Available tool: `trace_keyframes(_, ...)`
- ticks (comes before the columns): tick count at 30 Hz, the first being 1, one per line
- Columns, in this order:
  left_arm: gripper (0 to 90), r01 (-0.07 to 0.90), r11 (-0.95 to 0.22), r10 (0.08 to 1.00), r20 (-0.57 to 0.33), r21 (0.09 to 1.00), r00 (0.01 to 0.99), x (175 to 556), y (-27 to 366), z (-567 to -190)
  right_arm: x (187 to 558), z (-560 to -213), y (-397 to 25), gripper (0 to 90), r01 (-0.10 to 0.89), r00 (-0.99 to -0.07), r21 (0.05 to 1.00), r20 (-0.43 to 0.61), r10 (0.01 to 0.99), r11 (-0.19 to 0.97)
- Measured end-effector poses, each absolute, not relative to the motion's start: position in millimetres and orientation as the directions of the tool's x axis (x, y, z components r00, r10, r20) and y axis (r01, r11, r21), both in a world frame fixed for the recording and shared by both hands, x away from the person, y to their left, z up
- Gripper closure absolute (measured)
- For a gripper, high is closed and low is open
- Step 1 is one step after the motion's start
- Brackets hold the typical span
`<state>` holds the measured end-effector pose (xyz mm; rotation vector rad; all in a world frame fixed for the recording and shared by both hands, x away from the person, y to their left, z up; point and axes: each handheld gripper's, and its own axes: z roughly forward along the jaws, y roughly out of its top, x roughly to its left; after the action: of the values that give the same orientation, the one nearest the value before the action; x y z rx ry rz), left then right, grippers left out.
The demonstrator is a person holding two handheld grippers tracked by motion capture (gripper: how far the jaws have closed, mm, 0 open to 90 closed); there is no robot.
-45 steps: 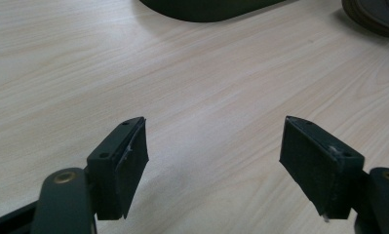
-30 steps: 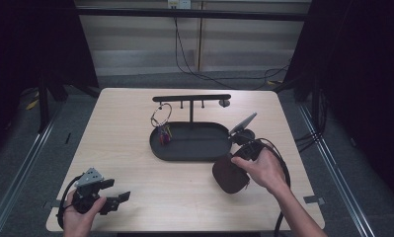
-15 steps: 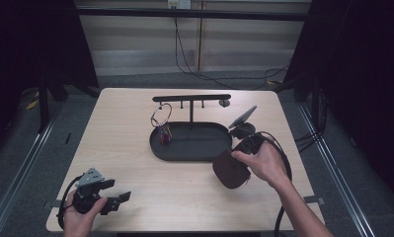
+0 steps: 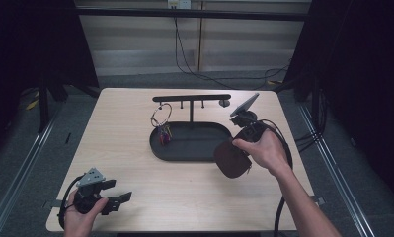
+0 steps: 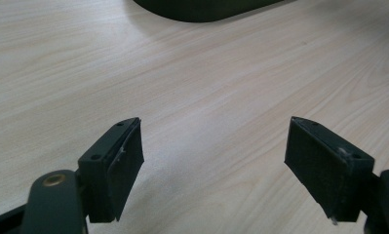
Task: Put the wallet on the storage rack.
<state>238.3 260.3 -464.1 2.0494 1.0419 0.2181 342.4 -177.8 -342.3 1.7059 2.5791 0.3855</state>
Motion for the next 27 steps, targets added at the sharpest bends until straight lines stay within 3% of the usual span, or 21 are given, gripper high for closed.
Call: trace_keyframes(27,21.2,0.597,-0.331,0.727,-0.206,0.731,0.655,242,261,-463,399,-339,-179,62.4,0.932,-0.323,0.22,0.138,0.936,0.289)
